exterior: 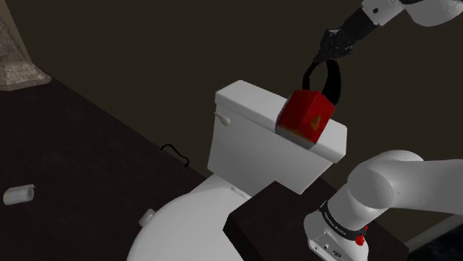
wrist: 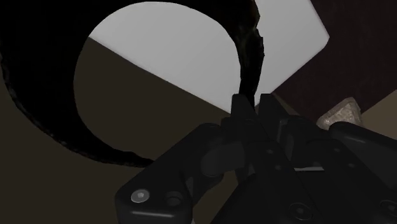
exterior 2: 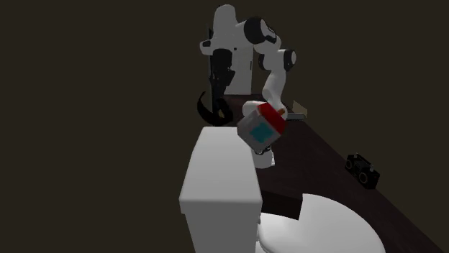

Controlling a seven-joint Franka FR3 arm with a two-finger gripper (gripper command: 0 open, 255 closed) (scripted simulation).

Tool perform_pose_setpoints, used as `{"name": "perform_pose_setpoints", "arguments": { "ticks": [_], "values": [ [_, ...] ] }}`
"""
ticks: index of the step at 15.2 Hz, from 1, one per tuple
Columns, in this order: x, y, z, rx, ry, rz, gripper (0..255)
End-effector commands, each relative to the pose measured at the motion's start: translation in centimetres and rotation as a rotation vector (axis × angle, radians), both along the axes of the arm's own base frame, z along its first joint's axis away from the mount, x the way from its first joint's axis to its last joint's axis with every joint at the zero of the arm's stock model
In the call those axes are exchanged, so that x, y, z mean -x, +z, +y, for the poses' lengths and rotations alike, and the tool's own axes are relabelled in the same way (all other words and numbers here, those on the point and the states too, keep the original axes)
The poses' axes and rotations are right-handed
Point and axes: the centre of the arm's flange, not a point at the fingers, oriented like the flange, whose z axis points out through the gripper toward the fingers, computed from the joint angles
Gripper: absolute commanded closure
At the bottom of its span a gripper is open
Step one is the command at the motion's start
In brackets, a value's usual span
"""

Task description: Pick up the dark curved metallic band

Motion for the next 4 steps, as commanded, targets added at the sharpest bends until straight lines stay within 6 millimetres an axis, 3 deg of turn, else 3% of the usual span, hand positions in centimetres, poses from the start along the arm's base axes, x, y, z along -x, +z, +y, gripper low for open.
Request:
{"name": "perform_pose_setpoints", "arguments": {
  "ticks": [1,4],
  "values": [
    [0.06,1.04,0.04,0.000,0.000,0.000,255],
    [0.06,1.65,0.04,0.000,0.000,0.000,255]
  ]
}}
